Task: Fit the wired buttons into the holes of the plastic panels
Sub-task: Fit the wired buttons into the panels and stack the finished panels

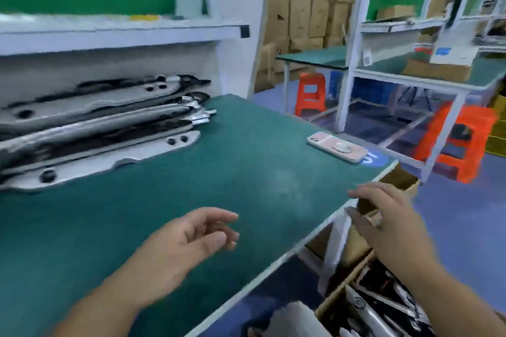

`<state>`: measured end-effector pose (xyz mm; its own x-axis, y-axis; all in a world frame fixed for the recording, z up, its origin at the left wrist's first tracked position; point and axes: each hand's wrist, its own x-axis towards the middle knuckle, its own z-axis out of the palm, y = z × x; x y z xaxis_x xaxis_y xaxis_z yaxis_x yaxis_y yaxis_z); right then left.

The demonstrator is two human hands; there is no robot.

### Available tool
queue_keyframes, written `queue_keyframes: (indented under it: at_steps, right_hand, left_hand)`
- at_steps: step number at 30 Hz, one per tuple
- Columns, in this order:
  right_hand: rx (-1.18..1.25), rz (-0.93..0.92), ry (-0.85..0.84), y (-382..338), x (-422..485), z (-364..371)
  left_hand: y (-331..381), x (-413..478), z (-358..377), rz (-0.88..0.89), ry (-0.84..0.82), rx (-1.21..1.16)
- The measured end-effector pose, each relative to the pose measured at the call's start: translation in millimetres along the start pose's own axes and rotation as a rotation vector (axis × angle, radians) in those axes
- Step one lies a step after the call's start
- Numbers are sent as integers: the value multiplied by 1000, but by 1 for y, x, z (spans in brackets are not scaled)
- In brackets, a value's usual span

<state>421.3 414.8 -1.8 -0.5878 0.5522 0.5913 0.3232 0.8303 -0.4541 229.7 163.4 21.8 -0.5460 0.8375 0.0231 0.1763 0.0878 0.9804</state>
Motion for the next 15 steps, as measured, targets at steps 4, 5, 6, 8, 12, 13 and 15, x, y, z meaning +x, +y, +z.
queue_keyframes:
  at_steps: [4,5,6,8,12,13,15]
  right_hand:
    - [104,-280,-132,-86,47,84]
    - [130,-343,-176,-107,55,107]
    - [144,-400,-223,-126,61,131]
    - [140,-476,-317,-164,73,180]
    - [-35,-518,-433,-225,106,263]
    - [-80,-503,-445,-237,116,279]
    - [-148,-444,-478,-257,133,307]
  left_hand:
    - [-13,-46,-92,-1,404,43]
    - [-20,-59,-112,-2,509,52]
    - [-28,-71,-130,-4,617,46]
    - [-46,-93,-156,-26,814,38]
    - [-68,-102,-170,-116,935,157]
    - [-70,-99,-170,-125,923,189]
    - [-71,-92,-171,-139,876,266]
